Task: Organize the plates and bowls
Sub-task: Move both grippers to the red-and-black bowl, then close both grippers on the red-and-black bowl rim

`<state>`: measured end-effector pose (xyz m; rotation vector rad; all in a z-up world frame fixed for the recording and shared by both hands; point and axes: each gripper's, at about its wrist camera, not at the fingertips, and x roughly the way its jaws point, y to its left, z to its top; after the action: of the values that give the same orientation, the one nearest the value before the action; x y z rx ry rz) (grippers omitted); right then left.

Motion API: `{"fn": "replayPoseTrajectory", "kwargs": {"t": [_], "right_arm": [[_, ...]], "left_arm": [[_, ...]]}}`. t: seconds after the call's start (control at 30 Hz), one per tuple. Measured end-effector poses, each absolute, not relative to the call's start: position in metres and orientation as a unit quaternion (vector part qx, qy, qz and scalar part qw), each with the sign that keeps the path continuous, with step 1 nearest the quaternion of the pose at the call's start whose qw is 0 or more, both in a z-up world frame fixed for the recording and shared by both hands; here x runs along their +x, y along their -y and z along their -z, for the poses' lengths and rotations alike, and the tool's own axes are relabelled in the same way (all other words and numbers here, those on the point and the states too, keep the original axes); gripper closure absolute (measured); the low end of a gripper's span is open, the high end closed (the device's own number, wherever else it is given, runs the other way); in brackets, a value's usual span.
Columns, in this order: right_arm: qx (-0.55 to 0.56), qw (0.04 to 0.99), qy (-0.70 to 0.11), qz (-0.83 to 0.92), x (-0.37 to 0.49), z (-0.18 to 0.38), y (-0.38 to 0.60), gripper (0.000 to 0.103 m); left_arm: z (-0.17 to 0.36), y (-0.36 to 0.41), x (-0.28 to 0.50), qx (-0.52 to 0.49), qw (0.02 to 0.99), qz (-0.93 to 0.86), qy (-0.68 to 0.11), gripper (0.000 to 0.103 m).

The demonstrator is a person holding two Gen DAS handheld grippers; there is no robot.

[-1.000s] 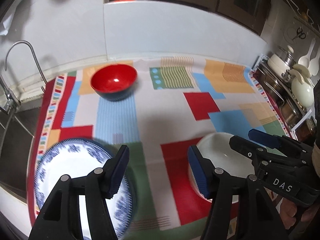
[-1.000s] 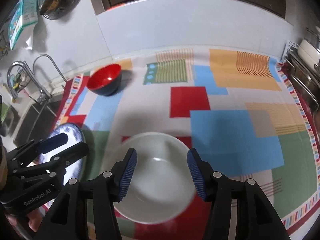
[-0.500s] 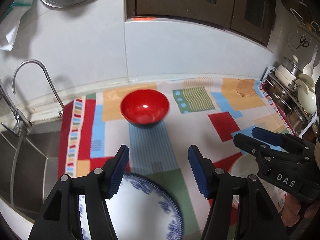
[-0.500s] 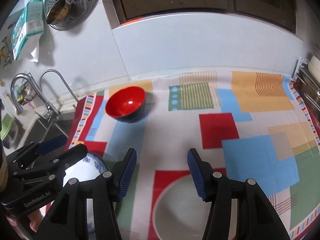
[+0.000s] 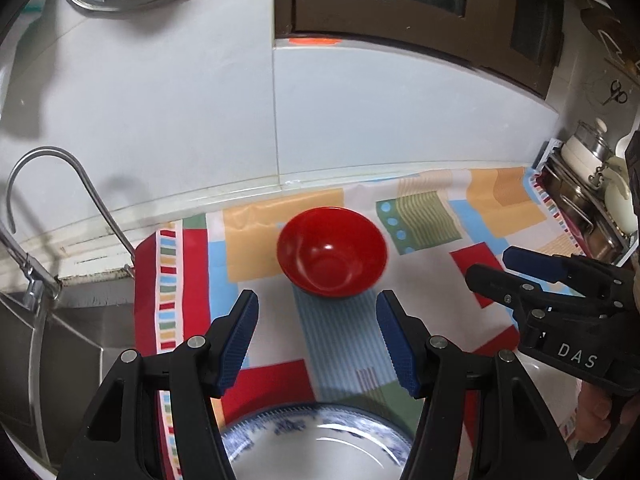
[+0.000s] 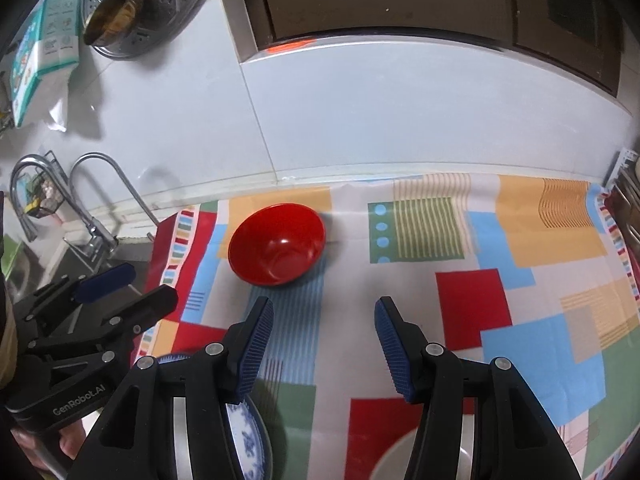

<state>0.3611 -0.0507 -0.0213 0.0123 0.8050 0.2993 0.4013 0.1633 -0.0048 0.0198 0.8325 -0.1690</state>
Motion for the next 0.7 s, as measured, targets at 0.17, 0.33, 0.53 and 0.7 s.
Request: {"fn": "replayPoseTrajectory", "kwargs": {"t": [0.17, 0.33, 0.53, 0.7], "right_arm": [[-0.003, 0.903, -0.405, -0.142, 0.386, 0.024, 0.035, 0.049], [0.003, 0.898, -0.418, -0.137, 0.413, 0.030, 0.025, 0.049], [0.012, 0.883, -0.449, -0.133, 0.446, 0.047, 0.015, 0.049], [0.007, 0.870, -0.475, -0.128, 0.465, 0.062, 0.010, 0.050]], "left_arm": [[0.017, -0.174, 0.426, 0.015, 0.905, 0.090, -0.415, 0.043], [0.030, -0.180, 0.452, 0.016, 0.900, 0.099, -0.424, 0.043], [0.047, -0.181, 0.478, 0.024, 0.892, 0.113, -0.436, 0.043], [0.066, -0.179, 0.499, 0.037, 0.883, 0.119, -0.453, 0.043]]}}
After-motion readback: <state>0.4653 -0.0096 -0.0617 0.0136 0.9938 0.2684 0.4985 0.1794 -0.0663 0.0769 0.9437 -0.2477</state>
